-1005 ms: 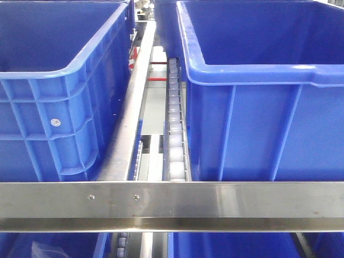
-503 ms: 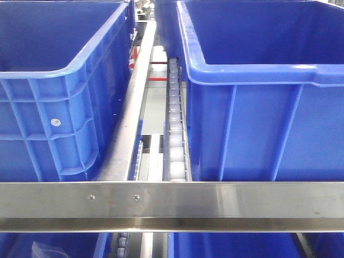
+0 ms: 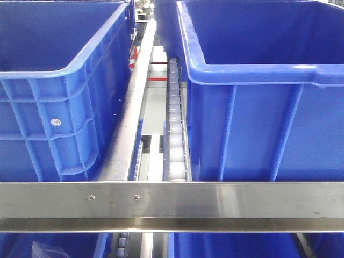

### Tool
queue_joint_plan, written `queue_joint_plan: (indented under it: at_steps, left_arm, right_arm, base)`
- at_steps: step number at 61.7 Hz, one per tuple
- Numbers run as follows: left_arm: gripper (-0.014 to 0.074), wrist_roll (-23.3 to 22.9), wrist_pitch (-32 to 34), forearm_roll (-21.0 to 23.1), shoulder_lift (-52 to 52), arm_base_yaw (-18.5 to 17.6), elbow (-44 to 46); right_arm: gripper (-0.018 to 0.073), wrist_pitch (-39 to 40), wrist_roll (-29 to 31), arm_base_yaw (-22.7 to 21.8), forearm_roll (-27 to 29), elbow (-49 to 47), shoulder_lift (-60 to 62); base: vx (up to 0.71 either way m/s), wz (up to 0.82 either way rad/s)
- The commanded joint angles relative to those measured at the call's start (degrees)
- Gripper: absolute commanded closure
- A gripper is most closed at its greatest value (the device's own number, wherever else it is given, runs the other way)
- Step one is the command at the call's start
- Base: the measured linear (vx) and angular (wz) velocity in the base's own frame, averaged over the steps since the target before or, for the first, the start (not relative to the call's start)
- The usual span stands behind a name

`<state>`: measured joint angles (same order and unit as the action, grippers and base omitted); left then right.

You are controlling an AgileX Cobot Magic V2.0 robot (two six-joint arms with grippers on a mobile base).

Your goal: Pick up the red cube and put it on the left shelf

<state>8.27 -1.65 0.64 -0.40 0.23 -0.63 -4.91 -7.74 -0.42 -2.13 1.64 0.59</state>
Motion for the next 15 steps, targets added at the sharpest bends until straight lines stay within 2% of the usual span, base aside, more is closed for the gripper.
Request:
queue_joint_plan:
  at_steps: [1, 15]
  left_arm:
    - [0.0491, 0.03, 5.13, 0.27, -0.84, -0.41, -1.26]
    - [0.0491, 0.03, 5.13, 0.27, -0.84, -0.41, -1.26]
  right_arm:
    - [0.0503, 4.91, 0.40, -0.20, -0.01, -1.38, 1.06]
    - [0.0503, 4.91, 0.40, -0.20, -0.01, -1.38, 1.06]
  base:
    - [0.00, 0.00]
    - [0.00, 0.00]
